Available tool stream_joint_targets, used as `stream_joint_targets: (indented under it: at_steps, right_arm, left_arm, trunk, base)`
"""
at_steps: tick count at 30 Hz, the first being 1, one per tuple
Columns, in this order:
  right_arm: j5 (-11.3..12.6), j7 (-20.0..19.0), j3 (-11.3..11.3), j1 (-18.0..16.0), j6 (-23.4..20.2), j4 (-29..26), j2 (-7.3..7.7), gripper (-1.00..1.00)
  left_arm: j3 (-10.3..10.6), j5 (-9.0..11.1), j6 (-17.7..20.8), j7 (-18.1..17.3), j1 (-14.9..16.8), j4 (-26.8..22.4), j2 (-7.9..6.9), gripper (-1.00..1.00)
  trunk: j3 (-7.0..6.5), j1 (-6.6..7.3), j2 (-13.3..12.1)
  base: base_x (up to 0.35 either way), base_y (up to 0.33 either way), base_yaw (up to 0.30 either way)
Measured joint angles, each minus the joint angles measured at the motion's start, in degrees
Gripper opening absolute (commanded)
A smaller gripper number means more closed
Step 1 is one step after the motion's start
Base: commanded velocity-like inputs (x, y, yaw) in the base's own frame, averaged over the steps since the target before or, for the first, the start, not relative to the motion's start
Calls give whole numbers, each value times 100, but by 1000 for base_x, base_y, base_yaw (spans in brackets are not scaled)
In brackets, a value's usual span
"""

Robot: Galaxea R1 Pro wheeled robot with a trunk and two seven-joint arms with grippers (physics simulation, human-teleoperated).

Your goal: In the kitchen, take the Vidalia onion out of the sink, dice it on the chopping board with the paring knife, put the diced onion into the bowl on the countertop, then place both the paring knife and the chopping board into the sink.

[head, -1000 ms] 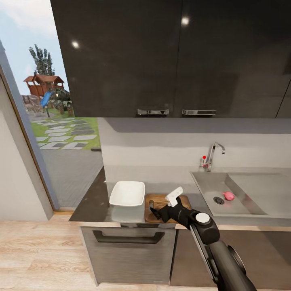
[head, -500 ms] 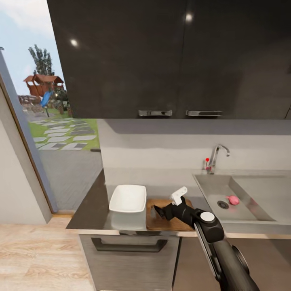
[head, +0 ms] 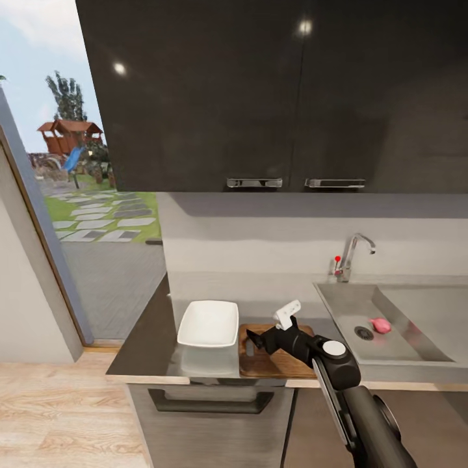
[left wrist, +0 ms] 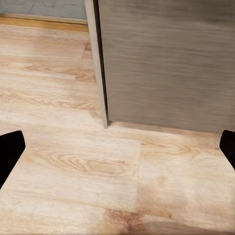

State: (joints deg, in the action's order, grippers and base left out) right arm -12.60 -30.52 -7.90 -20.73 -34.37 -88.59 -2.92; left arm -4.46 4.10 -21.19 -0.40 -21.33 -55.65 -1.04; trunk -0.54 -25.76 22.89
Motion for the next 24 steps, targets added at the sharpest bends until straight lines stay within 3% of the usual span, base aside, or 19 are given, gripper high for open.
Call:
stream_joint_targets:
  at_steps: [8, 15, 21, 24]
  right_arm:
    - [209, 13, 125, 0, -9, 1, 4, 100]
    - [245, 31, 237, 0, -10, 1, -12, 100]
    - [247, 100, 314, 0, -20, -2, -57, 100]
    - [245, 192, 491, 0, -28, -3, -67, 100]
  left_arm:
    - [0, -3, -6, 0, 0, 22, 0, 100]
    - [0, -2, -7, 0, 0, 30, 0, 100]
    - [-1, -2, -6, 0, -1, 29, -4, 100]
    - [-1, -3, -6, 0, -1, 25, -4, 100]
  trunk:
    - [0, 0, 0]
    - [0, 0, 0]
    - [0, 1, 0]
    - [0, 1, 0]
  base:
    - [0, 0, 0]
    - [1, 10, 0]
    - [52, 172, 0]
    - [75, 245, 0]
